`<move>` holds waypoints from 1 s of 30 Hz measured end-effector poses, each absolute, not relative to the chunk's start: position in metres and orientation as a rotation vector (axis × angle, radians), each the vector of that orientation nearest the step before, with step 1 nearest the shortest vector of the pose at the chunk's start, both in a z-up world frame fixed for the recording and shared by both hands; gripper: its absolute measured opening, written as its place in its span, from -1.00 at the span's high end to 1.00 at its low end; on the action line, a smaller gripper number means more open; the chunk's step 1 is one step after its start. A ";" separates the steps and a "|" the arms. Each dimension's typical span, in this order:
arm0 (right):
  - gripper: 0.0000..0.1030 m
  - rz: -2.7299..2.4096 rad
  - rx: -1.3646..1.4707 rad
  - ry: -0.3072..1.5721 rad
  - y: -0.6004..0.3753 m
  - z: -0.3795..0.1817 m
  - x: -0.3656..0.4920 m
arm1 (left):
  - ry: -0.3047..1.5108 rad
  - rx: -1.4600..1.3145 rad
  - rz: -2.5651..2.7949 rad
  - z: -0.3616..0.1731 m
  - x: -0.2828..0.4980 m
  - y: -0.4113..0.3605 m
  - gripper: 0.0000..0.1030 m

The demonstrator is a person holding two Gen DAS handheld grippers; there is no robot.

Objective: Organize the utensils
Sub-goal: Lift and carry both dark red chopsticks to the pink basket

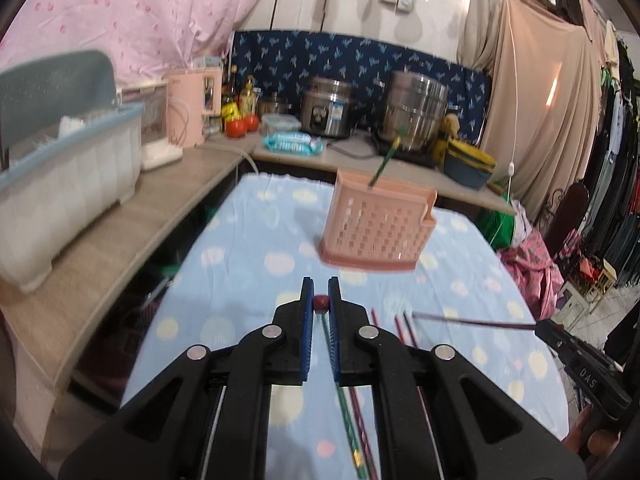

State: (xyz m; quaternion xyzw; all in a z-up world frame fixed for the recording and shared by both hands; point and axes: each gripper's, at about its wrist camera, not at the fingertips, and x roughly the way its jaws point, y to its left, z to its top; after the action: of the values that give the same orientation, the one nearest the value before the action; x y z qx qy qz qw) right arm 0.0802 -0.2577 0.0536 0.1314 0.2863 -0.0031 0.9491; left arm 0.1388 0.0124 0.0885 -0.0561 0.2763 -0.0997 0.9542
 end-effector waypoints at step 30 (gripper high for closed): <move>0.86 0.083 0.347 0.286 -0.295 0.200 0.228 | 0.207 -0.142 -0.240 0.250 0.272 -0.023 0.87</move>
State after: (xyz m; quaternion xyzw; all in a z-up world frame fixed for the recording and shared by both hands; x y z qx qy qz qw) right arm 0.2282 -0.2947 0.1997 0.1722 0.1418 0.0409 0.9739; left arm 0.2720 -0.0227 0.2499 -0.0706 0.1031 -0.1196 0.9849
